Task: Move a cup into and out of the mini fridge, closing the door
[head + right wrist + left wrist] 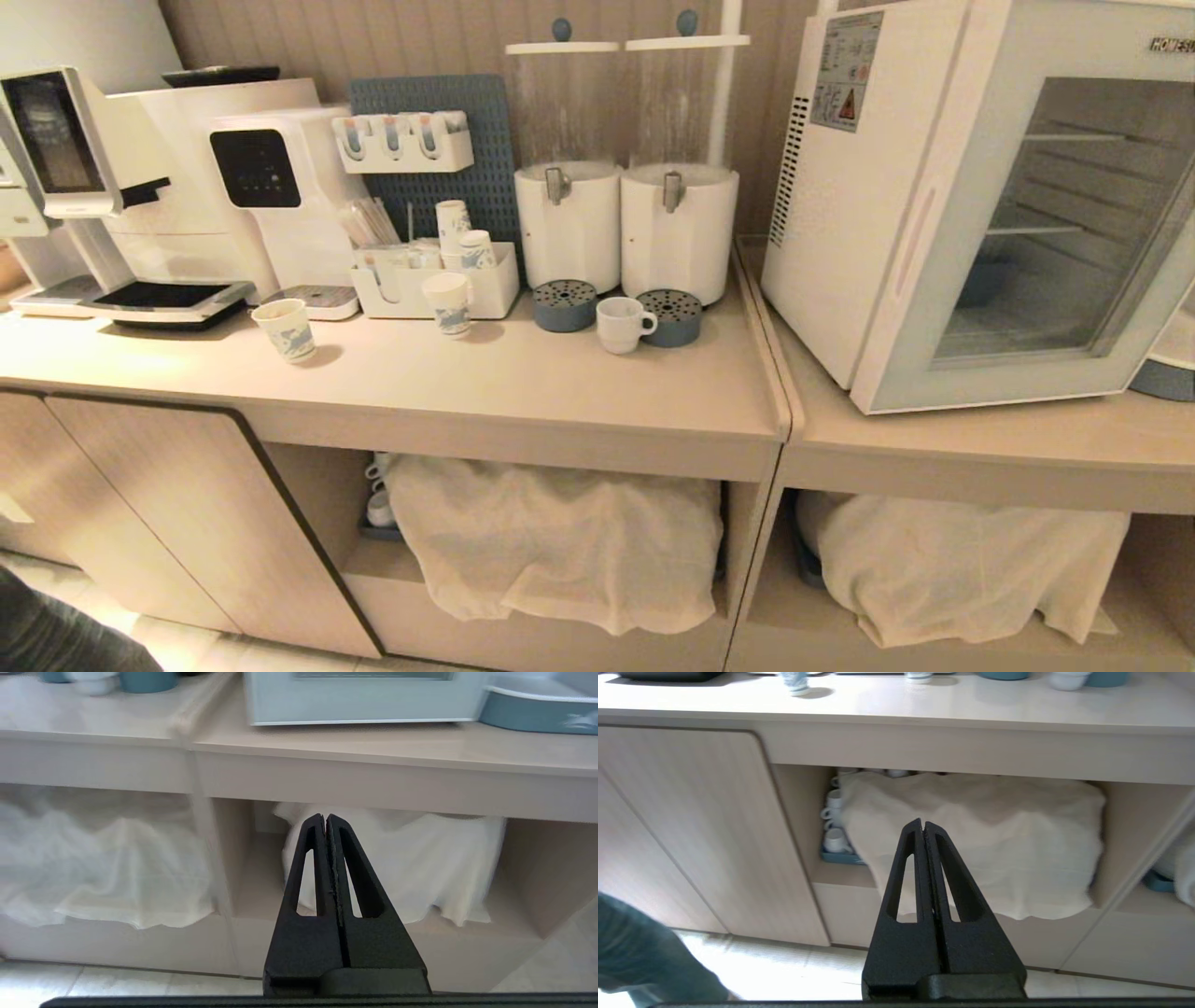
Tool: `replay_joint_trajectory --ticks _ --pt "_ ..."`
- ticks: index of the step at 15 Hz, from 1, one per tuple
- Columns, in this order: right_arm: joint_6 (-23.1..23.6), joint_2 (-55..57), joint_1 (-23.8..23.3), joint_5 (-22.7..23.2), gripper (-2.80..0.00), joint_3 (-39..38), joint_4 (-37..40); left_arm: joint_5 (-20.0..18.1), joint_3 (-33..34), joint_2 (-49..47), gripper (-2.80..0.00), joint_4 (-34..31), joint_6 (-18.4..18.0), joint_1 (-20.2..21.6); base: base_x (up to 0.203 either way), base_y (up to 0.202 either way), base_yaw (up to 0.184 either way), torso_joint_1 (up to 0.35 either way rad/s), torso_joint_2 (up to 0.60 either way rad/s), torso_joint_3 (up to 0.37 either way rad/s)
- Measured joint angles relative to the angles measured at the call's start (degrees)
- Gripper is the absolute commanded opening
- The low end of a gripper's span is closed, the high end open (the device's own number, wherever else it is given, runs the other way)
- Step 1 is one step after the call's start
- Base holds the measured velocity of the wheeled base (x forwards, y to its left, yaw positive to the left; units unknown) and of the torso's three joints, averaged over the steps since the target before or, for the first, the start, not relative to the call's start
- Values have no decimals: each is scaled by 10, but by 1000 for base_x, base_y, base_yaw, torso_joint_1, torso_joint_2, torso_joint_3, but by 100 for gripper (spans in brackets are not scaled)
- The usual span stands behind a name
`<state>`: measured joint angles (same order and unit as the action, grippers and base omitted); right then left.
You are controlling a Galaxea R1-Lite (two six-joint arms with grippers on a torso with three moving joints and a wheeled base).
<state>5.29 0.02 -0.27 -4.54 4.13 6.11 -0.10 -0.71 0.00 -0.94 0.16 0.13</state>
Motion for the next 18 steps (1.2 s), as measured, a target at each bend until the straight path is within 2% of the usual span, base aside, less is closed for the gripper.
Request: replay_joint_trajectory --ticks 18 --pt "0 0 0 0 -280 0 0 0 1 0 -280 0 0 0 0 193 0 4 3 2"
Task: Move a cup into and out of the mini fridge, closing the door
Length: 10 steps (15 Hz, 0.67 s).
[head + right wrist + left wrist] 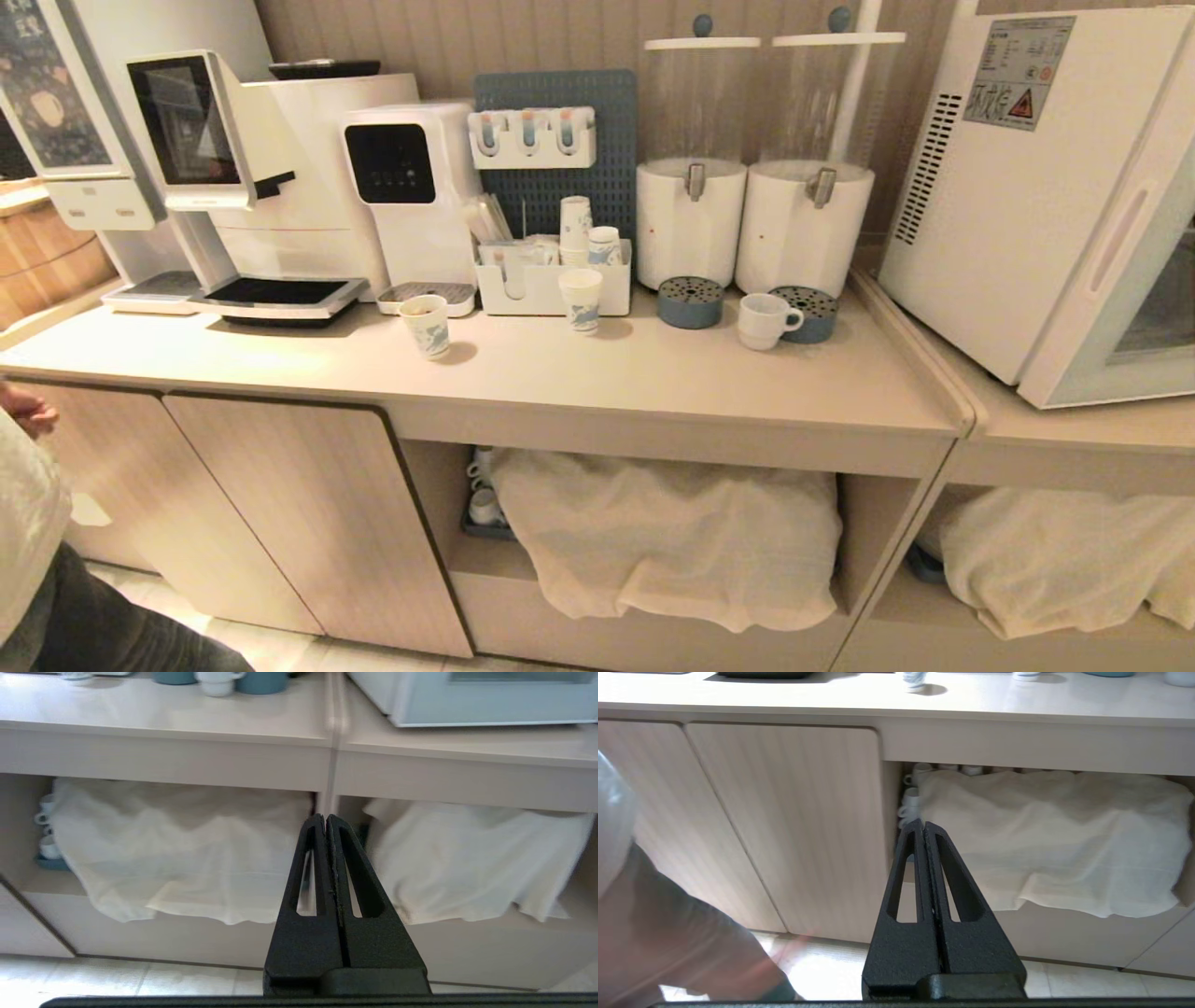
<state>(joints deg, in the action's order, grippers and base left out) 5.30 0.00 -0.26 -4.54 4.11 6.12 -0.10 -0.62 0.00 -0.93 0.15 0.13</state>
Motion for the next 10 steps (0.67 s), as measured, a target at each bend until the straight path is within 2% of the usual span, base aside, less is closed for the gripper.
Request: replay_joint_trajectory --ticks 10 --pt "1 0 0 0 -280 0 -1 0 -1 0 -280 -1 0 0 0 192 -1 2 3 1"
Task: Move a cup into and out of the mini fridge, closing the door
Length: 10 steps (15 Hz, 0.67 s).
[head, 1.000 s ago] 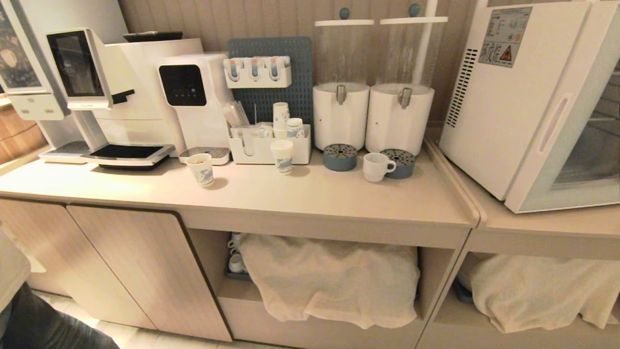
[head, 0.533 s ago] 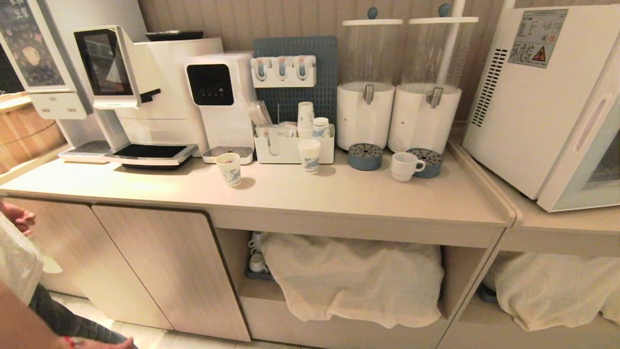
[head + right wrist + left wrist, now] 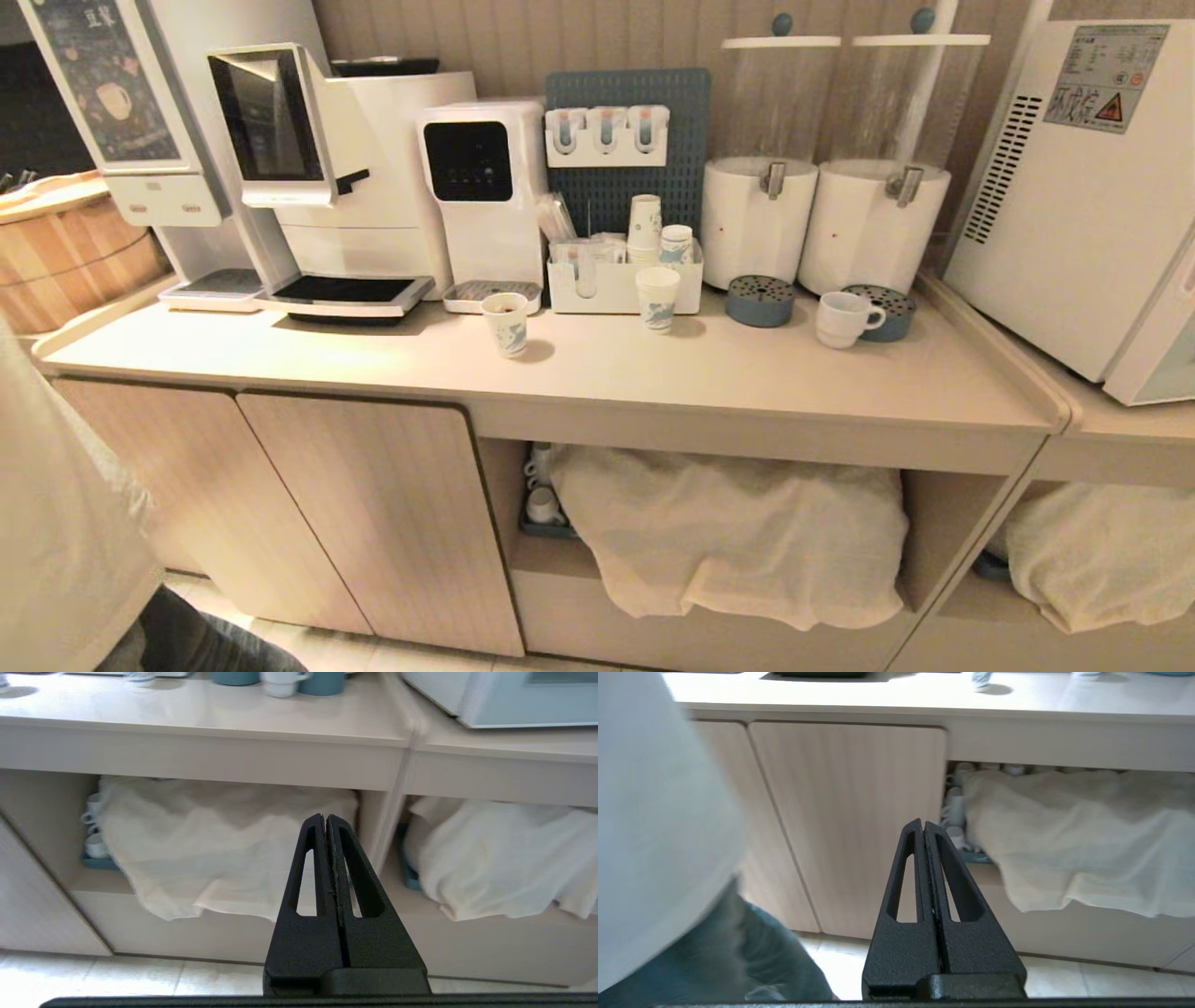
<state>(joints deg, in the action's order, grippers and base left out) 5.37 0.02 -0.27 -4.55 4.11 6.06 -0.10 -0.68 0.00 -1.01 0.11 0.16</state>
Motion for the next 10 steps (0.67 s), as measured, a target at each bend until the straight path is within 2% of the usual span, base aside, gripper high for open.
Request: replay_joint_trajectory --ticks 3,10 --pt "0 0 0 1 -280 0 0 0 0 0 -280 0 -1 0 0 100 2 1 1 1" --pt "-2 0 0 0 -280 0 0 0 0 0 -280 0 -1 0 0 0 0 0 0 0"
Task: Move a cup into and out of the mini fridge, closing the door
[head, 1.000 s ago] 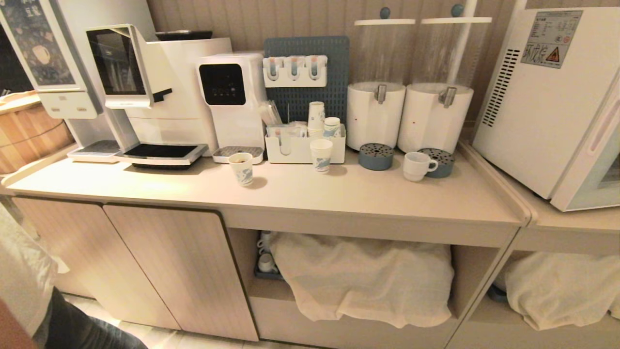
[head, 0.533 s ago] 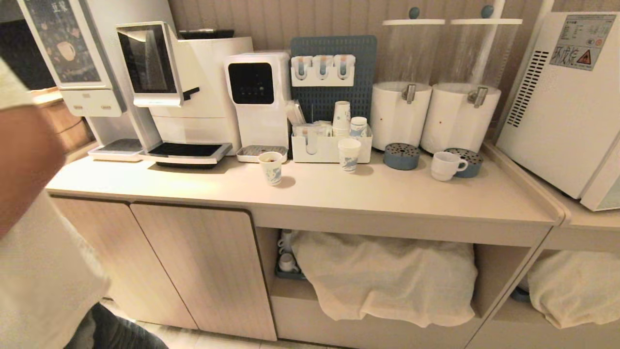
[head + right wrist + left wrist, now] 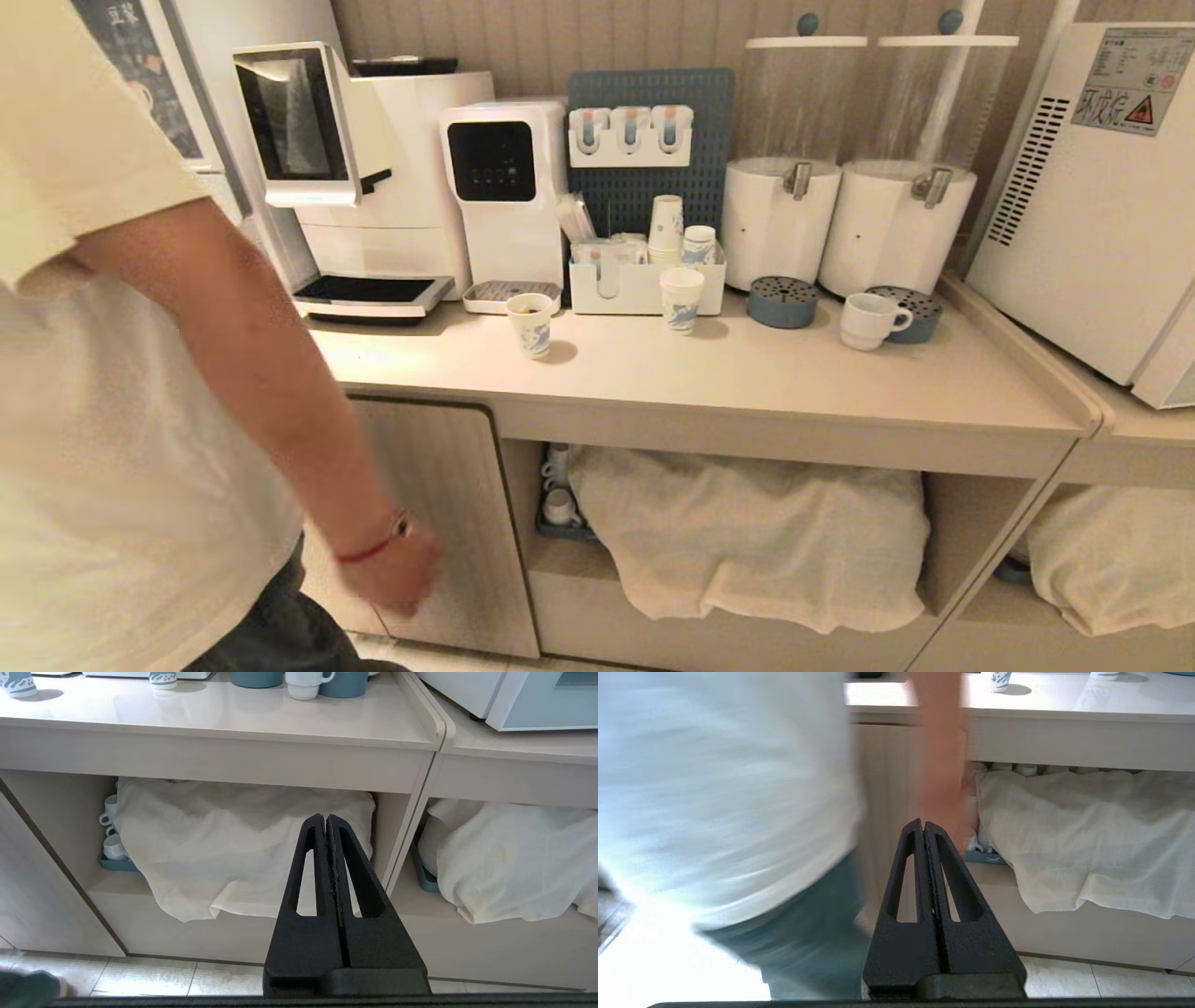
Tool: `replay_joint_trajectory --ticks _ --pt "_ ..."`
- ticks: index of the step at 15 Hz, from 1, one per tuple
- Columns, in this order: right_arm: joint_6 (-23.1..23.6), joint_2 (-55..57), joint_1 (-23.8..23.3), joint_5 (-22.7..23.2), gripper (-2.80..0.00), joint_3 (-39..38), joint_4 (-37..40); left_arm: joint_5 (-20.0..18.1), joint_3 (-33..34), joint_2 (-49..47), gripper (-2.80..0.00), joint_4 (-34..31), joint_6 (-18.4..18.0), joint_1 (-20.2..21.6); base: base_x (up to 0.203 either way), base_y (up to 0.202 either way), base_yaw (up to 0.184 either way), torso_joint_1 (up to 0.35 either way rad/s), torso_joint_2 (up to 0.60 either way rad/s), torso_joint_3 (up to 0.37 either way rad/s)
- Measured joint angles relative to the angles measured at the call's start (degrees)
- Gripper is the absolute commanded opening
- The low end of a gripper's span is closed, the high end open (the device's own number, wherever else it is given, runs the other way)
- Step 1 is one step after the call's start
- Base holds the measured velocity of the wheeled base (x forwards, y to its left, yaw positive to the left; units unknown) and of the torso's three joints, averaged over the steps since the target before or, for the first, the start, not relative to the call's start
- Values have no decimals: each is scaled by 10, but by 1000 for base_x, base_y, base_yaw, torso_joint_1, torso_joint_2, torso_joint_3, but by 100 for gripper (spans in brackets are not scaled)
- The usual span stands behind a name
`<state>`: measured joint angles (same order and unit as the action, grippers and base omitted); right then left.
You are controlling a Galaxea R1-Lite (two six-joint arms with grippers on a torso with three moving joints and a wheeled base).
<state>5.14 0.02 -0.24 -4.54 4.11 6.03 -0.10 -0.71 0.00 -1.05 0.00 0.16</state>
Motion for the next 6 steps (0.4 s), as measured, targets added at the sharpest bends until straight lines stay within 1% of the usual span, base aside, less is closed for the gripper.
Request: replay_joint_trajectory --ticks 6 --pt "0 0 0 0 -280 0 0 0 0 0 -280 0 0 0 0 0 0 0 0 0"
